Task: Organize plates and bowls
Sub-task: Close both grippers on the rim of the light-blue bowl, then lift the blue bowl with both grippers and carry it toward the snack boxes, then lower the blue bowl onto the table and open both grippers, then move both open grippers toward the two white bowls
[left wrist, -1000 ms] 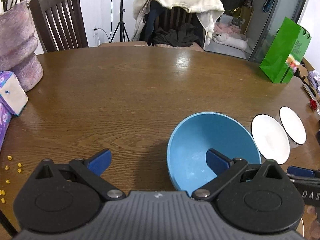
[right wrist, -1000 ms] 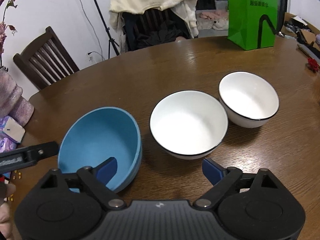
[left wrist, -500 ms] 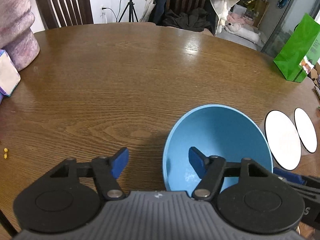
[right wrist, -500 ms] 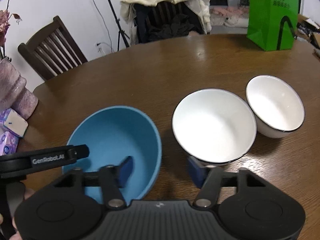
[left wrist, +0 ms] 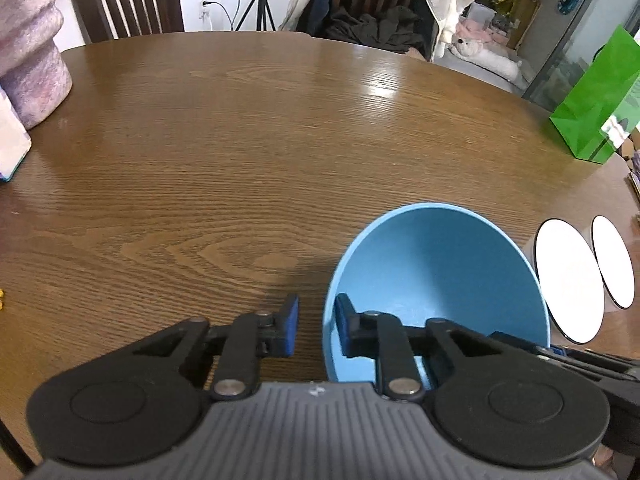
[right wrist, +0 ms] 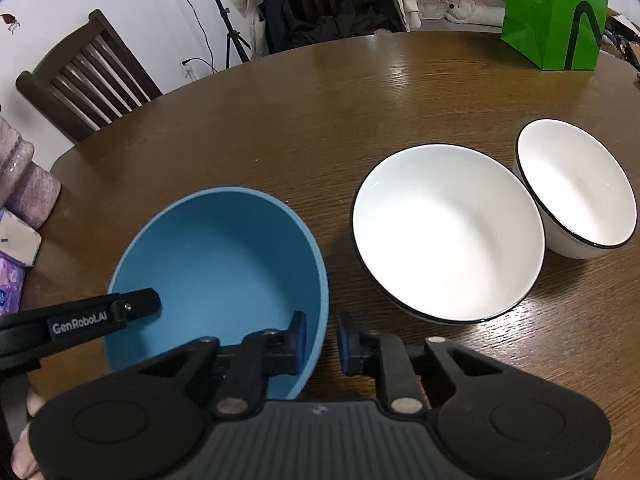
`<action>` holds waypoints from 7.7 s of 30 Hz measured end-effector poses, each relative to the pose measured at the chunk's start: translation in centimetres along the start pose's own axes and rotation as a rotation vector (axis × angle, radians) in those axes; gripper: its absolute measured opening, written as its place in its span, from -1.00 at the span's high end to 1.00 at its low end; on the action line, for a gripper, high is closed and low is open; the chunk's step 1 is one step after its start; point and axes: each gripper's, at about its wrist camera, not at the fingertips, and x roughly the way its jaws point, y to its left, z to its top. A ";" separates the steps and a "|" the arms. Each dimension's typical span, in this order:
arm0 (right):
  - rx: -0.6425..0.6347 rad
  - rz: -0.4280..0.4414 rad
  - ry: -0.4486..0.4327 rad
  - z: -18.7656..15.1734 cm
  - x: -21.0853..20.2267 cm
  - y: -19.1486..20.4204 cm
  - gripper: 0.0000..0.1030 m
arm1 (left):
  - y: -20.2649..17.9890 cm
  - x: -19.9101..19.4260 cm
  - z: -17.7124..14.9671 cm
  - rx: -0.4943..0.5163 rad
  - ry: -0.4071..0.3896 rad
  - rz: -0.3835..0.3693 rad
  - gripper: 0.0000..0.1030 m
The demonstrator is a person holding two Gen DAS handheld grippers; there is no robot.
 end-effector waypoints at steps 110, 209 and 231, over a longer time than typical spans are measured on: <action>-0.412 0.148 0.106 -15.5 -4.5 23.2 0.81 | 23.1 -15.6 -15.6 -0.249 -0.053 0.102 0.85; -0.003 -0.001 -0.184 -11.3 -14.8 -1.7 -1.00 | 2.7 -16.6 -9.8 0.104 -0.247 -0.086 -1.00; 0.050 -0.038 -0.182 -8.6 -14.1 -10.1 -1.00 | -4.5 -13.7 -8.2 0.122 -0.235 -0.084 -1.00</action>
